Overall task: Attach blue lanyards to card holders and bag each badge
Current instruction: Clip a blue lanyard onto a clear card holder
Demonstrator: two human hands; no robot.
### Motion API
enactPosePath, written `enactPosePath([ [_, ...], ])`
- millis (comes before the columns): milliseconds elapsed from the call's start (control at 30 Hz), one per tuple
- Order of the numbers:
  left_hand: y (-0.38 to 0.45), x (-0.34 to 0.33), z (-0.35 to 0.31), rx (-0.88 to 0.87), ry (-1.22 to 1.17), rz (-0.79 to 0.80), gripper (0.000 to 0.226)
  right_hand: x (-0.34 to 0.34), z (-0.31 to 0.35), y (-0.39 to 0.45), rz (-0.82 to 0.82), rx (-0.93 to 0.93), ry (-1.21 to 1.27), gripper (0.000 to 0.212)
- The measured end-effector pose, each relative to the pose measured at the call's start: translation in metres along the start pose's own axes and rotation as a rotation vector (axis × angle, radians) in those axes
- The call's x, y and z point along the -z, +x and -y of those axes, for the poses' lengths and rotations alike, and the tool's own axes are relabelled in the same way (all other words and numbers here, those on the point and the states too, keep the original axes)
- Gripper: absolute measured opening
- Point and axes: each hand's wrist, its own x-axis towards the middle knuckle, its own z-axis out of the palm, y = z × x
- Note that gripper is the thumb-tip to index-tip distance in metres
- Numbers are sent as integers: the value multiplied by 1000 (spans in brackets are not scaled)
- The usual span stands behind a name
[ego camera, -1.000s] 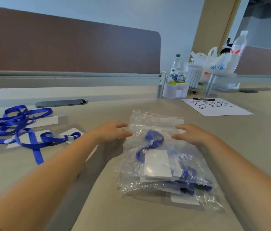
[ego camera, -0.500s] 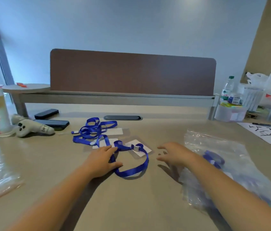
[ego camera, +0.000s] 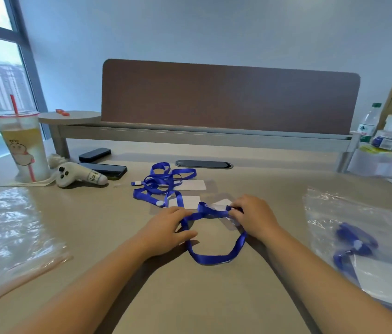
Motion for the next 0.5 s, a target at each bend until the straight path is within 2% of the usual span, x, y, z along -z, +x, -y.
enactPosePath([
  [67, 6, 3, -1, 12, -36, -67, 53, 11, -9, 2, -12, -39, -6, 26],
  [167, 19, 6, -9, 19, -50, -107, 53, 28, -31, 1, 37, -40, -164, 25],
  [333, 51, 3, -30, 13, -20, -43, 58, 52, -68, -19, 92, -60, -357, 28],
  [500, 82, -7, -46, 26, -14, 6, 55, 54, -83, -29, 80, -129, -145, 24],
])
